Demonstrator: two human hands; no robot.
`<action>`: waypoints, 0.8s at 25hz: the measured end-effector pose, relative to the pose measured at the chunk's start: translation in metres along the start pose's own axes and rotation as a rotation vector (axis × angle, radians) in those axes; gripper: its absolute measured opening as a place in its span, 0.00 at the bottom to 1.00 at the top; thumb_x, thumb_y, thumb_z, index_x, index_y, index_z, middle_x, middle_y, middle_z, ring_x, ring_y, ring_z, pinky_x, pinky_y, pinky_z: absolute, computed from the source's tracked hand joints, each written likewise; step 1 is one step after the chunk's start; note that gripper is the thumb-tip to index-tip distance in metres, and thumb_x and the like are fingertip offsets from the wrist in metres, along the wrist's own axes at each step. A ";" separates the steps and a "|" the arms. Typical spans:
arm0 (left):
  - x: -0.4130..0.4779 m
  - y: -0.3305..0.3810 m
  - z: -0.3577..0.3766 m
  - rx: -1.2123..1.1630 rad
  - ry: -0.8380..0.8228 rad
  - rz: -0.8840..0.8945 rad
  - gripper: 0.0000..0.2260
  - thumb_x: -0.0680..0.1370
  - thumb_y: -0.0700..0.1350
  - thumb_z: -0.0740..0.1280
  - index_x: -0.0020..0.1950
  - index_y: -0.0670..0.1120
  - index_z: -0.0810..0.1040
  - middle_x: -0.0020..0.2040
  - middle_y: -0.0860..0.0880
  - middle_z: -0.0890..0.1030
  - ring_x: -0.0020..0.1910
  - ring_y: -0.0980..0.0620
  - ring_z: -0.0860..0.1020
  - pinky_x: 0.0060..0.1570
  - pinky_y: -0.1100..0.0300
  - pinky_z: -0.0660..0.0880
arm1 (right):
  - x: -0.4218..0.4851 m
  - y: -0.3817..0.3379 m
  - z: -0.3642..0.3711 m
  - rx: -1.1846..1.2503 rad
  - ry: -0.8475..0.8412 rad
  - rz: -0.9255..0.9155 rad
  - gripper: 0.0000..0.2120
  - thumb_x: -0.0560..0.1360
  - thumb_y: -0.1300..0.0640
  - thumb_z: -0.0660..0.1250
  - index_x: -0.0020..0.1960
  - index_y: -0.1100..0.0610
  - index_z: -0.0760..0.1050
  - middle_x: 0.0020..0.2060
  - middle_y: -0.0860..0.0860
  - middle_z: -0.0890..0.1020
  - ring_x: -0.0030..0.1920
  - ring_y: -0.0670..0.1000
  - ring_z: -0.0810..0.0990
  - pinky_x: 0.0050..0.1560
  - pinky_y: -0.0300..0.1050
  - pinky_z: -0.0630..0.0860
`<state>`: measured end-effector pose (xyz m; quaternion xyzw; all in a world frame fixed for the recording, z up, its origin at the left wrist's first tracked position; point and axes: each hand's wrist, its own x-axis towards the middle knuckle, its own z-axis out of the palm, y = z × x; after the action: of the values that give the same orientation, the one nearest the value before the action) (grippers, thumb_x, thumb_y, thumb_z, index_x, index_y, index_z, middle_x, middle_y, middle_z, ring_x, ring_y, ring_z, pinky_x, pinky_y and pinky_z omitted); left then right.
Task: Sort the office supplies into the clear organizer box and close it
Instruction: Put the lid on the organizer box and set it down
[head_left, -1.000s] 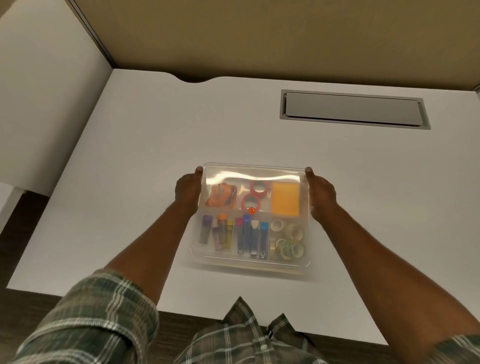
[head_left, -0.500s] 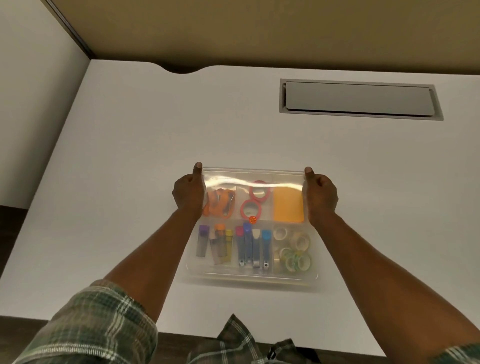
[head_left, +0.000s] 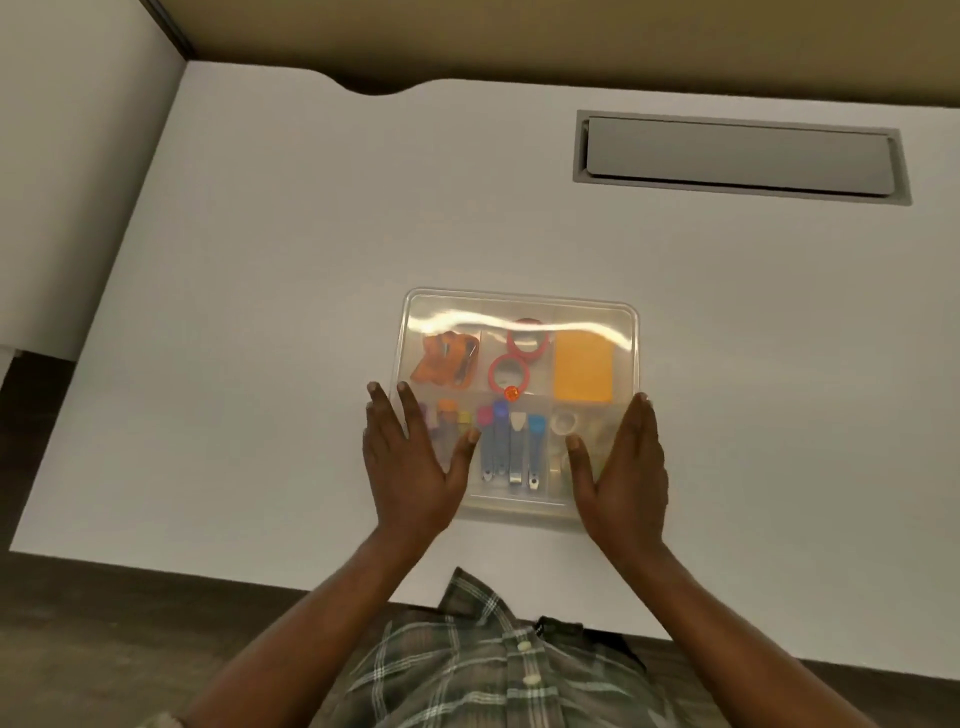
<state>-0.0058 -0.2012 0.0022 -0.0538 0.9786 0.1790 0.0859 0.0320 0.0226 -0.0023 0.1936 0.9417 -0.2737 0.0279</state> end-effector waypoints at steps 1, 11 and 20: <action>-0.003 0.000 0.002 0.035 0.018 0.009 0.44 0.76 0.71 0.52 0.81 0.44 0.45 0.80 0.38 0.42 0.79 0.39 0.51 0.73 0.44 0.59 | -0.006 0.003 0.004 -0.062 0.013 -0.007 0.42 0.77 0.34 0.54 0.81 0.56 0.44 0.80 0.58 0.54 0.77 0.59 0.61 0.69 0.57 0.68; 0.011 -0.008 0.004 0.091 0.036 0.027 0.45 0.74 0.74 0.51 0.81 0.47 0.42 0.80 0.39 0.38 0.79 0.38 0.45 0.75 0.40 0.54 | 0.008 -0.005 -0.002 0.172 -0.013 -0.038 0.42 0.77 0.36 0.58 0.81 0.52 0.43 0.79 0.53 0.56 0.76 0.55 0.62 0.65 0.53 0.72; 0.025 -0.039 -0.011 0.116 0.151 0.009 0.47 0.74 0.73 0.57 0.80 0.42 0.51 0.80 0.37 0.45 0.79 0.37 0.43 0.75 0.36 0.47 | 0.028 -0.100 0.049 0.242 -0.154 -0.139 0.43 0.78 0.44 0.66 0.81 0.53 0.42 0.80 0.50 0.54 0.77 0.53 0.61 0.68 0.44 0.67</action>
<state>-0.0262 -0.2428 -0.0059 -0.0575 0.9913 0.1178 0.0141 -0.0349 -0.0706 0.0022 0.1086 0.9080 -0.4005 0.0573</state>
